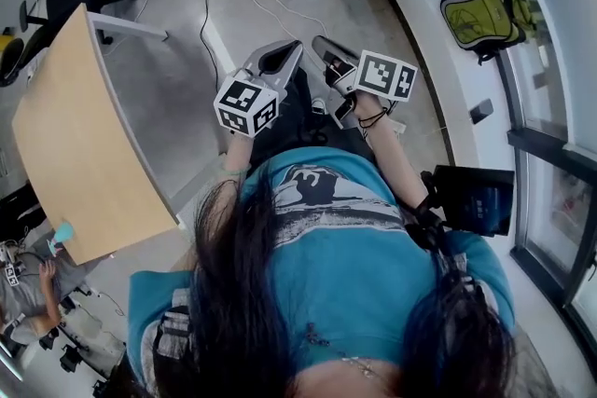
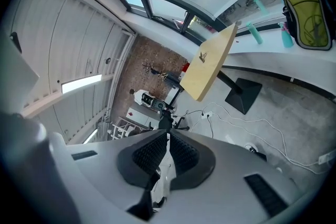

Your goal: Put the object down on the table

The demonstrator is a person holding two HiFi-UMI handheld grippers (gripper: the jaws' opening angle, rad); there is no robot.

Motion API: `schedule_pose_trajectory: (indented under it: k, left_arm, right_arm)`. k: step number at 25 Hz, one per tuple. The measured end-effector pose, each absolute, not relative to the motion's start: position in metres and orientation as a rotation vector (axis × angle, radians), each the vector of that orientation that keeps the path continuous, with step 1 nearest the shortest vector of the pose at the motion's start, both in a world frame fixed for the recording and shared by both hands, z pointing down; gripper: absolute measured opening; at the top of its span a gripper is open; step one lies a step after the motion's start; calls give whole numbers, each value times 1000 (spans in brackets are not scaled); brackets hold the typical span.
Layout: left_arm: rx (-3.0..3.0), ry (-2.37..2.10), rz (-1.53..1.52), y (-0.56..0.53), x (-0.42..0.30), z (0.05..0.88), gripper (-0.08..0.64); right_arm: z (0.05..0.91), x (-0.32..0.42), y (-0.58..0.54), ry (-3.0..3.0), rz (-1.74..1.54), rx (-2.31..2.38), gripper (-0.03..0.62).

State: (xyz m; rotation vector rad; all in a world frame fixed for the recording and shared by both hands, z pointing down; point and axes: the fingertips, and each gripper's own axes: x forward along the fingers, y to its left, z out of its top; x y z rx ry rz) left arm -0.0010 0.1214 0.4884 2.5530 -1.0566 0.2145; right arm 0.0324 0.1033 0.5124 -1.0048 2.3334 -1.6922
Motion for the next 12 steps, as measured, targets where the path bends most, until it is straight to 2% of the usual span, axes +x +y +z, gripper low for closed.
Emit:
schedule_pose_trajectory:
  k: [12]
  left_arm:
    - [2543, -1087, 217, 160, -23, 486, 3]
  right_arm:
    - [511, 9, 144, 2360, -1704, -980, 26]
